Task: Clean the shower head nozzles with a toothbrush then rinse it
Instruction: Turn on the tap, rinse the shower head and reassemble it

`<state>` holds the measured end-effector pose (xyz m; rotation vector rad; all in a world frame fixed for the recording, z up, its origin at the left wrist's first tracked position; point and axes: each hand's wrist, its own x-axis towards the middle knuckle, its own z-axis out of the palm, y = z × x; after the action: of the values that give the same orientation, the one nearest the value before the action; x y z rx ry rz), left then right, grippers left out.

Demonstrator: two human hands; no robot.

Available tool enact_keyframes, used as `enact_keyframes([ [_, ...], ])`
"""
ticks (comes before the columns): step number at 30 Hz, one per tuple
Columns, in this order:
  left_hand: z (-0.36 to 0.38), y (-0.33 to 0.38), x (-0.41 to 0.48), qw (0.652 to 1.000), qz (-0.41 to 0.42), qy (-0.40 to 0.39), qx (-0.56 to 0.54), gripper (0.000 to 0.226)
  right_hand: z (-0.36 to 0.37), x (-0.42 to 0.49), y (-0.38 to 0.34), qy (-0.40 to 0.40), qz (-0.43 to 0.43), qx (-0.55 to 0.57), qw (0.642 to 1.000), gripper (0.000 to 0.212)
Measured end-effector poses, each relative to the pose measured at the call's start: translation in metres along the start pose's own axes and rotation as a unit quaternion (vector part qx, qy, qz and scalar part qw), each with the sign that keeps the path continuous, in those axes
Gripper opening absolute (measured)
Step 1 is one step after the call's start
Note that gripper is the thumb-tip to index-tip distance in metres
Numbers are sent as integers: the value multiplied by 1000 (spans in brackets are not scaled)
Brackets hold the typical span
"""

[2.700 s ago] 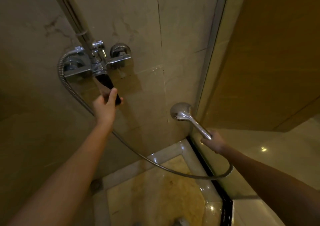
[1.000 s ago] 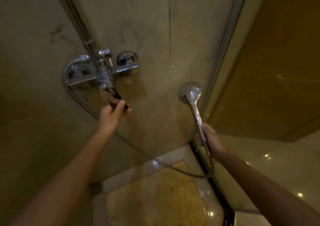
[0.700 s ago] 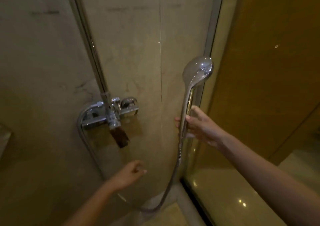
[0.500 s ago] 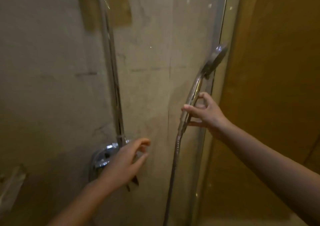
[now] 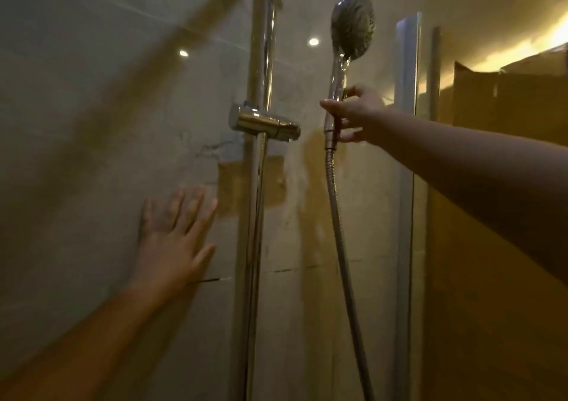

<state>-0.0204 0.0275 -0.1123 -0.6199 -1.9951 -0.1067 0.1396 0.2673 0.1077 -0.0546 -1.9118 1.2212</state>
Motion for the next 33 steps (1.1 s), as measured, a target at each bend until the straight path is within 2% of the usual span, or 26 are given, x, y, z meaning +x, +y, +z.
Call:
enact_keyframes([
  [5,9,-3,1,999,13,16,38,67,29,33,-16,4,-4,1,1000,60],
  [10,13,-5,1,999,14,21,39,67,46,39,-28,-6,-12,-4,1000,53],
  [18,11,-5,0,999,13,23,19,66,51,47,-26,-21,-3,-58,998,70],
  [29,10,-3,-1,998,29,40,41,66,53,51,-42,-15,-35,-73,997,64],
  [33,13,-6,-2,997,29,48,55,64,59,50,-46,-24,-40,-93,995,69],
])
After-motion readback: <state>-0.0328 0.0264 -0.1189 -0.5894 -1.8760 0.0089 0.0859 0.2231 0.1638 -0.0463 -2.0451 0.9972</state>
